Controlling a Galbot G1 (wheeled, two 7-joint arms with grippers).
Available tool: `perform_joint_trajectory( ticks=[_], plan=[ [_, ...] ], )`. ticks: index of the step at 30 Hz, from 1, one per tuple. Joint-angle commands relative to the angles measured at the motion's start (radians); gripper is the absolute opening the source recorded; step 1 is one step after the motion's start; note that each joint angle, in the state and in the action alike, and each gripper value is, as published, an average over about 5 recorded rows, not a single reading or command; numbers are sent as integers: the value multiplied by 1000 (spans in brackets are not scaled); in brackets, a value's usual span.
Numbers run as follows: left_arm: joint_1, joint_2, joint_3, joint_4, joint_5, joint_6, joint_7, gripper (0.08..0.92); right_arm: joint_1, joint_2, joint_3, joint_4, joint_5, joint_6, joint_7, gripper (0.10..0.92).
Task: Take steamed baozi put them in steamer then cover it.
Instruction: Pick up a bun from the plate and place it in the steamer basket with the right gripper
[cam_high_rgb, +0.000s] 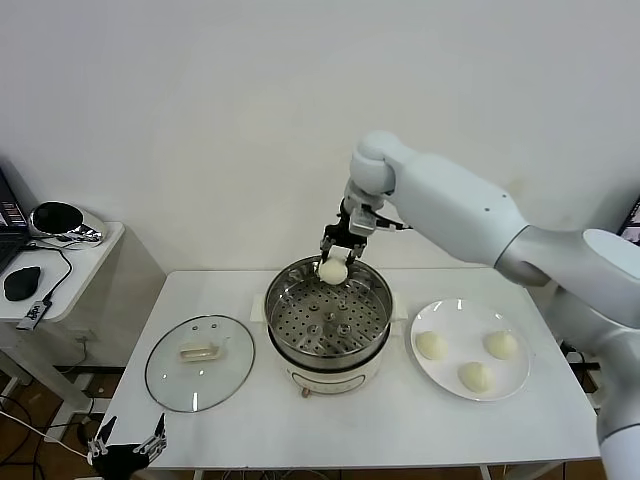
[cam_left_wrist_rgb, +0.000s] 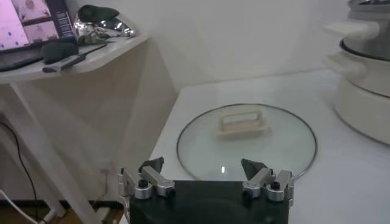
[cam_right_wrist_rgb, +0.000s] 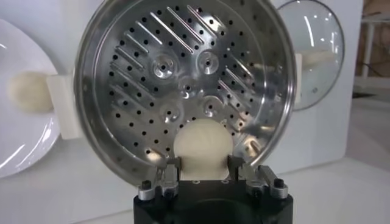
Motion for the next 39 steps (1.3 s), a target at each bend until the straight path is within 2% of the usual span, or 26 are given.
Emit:
perform_joint_trajectory(
  ticks=[1,5,25,34,39],
  plan=[
    [7,-2,6,-5,-1,-1,-1,823,-74,45,22,-37,-144,29,54,485],
    [8,-1,6,-6,-3,-1,-3,823,-99,54,37,-59,-214,28,119,485],
    [-3,-3,13,23,-8,-3,-21,823,-163,105,62,-146,-323,28,221,492],
    [-12,-5,16,33,-7,-2,-19,823,-160,105,62,-148,-325,28,225,492],
    [-16,-3,15,37,-7,-2,-17,823,-149,93,57,-138,-255,24,186,509]
  ],
)
